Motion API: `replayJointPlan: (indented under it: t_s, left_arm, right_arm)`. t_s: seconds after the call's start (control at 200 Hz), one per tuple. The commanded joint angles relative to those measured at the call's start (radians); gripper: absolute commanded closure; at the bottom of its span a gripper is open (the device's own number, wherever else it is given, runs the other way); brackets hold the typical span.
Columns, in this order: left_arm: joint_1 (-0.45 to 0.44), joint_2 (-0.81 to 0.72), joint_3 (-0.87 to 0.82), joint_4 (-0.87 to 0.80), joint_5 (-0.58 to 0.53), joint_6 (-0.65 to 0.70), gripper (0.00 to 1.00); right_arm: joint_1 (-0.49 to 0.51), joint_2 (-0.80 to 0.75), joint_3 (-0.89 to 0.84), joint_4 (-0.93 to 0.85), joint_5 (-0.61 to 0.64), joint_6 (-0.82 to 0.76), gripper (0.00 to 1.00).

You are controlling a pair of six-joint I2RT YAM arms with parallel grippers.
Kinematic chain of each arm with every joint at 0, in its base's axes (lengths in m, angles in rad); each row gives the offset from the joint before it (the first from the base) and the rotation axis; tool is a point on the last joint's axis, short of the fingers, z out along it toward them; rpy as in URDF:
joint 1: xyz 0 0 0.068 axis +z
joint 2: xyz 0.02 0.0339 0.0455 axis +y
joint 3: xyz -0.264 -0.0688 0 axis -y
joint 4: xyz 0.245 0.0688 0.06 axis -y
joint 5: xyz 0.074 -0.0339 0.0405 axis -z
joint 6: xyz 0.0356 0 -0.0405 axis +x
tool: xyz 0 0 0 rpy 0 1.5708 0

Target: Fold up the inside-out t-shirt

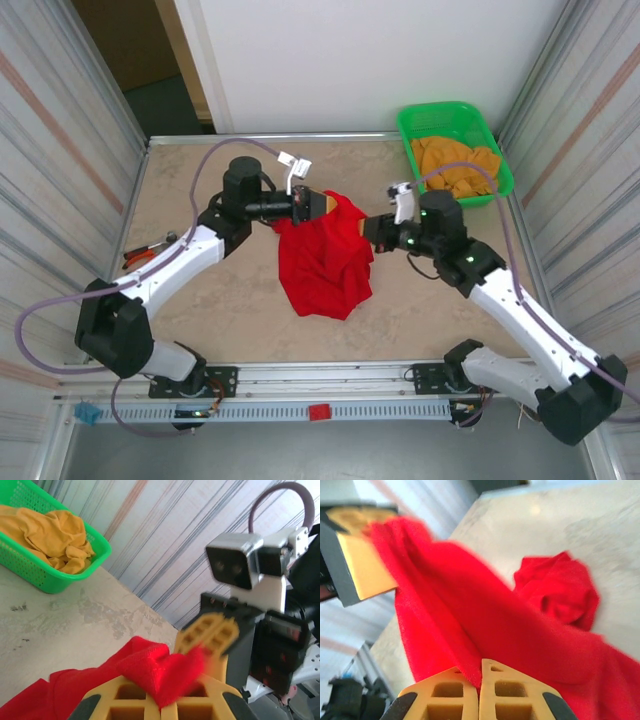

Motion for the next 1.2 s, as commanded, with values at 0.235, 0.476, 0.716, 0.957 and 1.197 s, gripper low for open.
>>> replayJointPlan:
  t_s: [0.235, 0.476, 0.716, 0.957, 1.197]
  left_arm:
    - [0.045, 0.023, -0.058, 0.285, 0.187, -0.189, 0.87]
    - [0.031, 0.004, -0.06, 0.251, 0.131, -0.162, 0.99]
    - [-0.038, -0.119, -0.131, 0.028, -0.173, 0.081, 0.59]
    - [-0.194, -0.244, -0.18, -0.143, -0.657, 0.351, 0.49]
    - [-0.253, -0.168, -0.101, -0.161, -0.71, 0.399, 0.5]
  right_arm:
    - [-0.147, -0.065, -0.031, 0.028, -0.154, 0.029, 1.0]
    - [-0.147, -0.04, -0.031, 0.08, -0.277, 0.037, 1.0]
    - [-0.147, -0.038, -0.038, 0.086, -0.256, 0.051, 1.0]
    - [-0.147, -0.032, -0.026, 0.072, -0.267, 0.035, 1.0]
    - [-0.144, -0.032, -0.026, 0.081, -0.269, 0.041, 1.0]
